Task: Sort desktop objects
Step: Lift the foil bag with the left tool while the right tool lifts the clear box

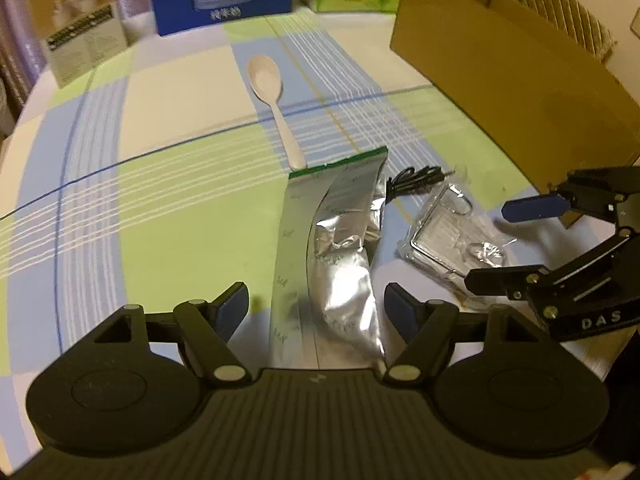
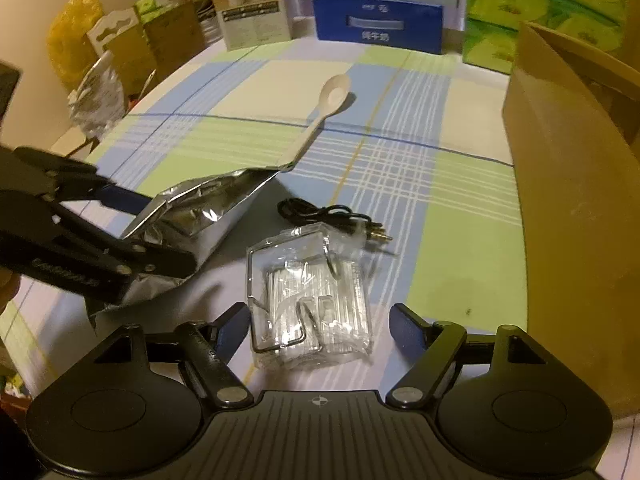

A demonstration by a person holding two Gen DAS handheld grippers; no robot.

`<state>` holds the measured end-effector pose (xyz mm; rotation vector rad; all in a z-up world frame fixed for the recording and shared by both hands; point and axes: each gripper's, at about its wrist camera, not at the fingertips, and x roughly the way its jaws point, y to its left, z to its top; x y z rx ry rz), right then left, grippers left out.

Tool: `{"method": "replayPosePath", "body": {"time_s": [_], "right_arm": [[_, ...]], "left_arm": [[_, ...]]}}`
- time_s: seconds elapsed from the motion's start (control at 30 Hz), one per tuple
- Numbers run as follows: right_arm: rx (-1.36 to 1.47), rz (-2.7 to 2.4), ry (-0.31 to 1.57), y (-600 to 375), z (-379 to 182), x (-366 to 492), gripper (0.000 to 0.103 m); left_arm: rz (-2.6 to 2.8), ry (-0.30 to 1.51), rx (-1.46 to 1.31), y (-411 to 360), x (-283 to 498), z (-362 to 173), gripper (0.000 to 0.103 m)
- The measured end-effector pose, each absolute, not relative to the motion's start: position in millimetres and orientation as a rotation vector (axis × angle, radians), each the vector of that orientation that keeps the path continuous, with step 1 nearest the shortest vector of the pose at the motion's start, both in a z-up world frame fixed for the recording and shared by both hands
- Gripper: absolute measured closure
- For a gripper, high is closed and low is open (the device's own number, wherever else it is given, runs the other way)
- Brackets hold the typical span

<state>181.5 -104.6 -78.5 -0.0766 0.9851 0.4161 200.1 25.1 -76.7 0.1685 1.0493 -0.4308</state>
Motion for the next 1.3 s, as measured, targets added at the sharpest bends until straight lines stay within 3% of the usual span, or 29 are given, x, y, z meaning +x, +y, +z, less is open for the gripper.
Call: {"method": "replayPosePath", "body": {"time_s": [0.27,0.37,0.53,1.13,1.3], "right_arm": [[-0.146,0.445,1.013,-98.3,-89.0,184.9,0.028],[-0.145,0.446,1.013,-97.8,-88.4,186.6,0.028],[-0.142,0.454,1.006,-96.2,-86.3,185.9,0.028],[-0.171,0.488,0.911,-81.6,-84.0,194.2,0.028],[-0.242,0.509,0.902,-67.5,-90.0,197.1,0.036]], "left_arm": [[-0.456,1.107,0.23,18.9,215.6,-92.8,0.039],[-0.455,1.1,0.219,21.8,215.7,-90.9,0.058],[-0.458,1.096,0.214,23.9,211.1,-86.7,0.068],[-0.414,1.068,0.201,36.3,207.7,-78.0,0.069],[-0.404,1.084,0.2,38.3,208.4,-83.2,0.069]]}}
